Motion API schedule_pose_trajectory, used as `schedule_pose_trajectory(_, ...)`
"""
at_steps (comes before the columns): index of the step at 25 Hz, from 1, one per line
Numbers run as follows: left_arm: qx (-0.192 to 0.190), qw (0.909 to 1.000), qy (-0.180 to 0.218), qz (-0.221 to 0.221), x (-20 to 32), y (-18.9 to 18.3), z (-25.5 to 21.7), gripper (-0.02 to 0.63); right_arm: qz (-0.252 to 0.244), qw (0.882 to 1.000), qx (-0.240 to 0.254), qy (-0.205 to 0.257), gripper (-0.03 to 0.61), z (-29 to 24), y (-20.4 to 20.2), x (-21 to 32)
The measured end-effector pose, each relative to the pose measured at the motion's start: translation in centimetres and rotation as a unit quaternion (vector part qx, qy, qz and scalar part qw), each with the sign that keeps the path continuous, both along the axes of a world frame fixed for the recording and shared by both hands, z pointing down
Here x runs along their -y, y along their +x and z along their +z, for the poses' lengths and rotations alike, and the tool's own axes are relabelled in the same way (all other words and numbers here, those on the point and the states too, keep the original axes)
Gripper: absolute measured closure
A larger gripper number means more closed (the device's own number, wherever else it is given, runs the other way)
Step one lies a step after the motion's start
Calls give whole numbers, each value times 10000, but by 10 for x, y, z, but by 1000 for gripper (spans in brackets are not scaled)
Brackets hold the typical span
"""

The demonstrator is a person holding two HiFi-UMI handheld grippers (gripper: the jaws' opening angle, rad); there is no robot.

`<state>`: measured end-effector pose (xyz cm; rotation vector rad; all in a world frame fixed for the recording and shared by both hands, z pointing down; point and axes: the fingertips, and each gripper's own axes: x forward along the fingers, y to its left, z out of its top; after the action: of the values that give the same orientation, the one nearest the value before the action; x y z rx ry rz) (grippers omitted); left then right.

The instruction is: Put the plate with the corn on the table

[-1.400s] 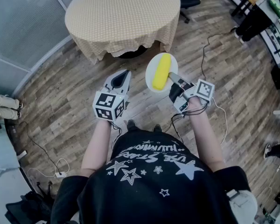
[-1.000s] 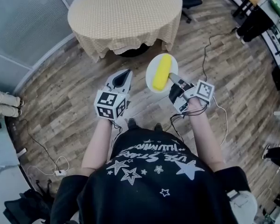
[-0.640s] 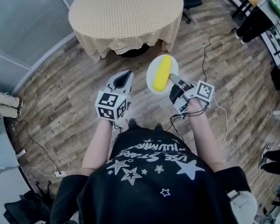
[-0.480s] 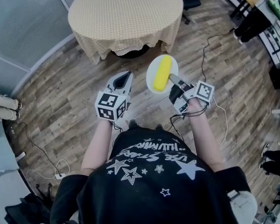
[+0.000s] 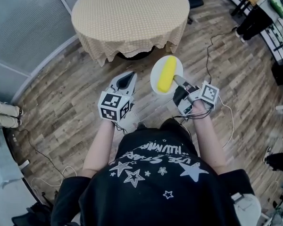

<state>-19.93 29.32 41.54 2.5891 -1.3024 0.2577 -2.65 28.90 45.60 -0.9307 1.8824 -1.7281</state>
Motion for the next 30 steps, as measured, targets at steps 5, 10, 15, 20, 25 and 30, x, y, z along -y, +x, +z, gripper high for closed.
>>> schedule_pose_trajectory(5,-56,9999,-88,-30,-3,-13,6,606,29,10000,-16,-93,525,4,-4,-8)
schedule_pose_trajectory(10,-46,9999,-125,-76,7,-15,12,606,-5,10000,-60,-29,525,7,-3,7)
schedule_pose_trajectory(15,-23,9998,-134,-167,23,-6,14,606,-145,9999,19,-23,525,10,0,28)
schedule_pose_trajectory(20,-18,9995,-55,-304,49,7,10,606,-350,9994,50,13,524,11,9,55)
schedule_pose_trajectory(25,17,9988,-120,-465,79,25,12,606,-539,9985,70,33,525,8,27,92)
schedule_pose_trajectory(30,63,9979,-222,-613,107,46,16,606,-638,9979,138,39,525,10,46,130)
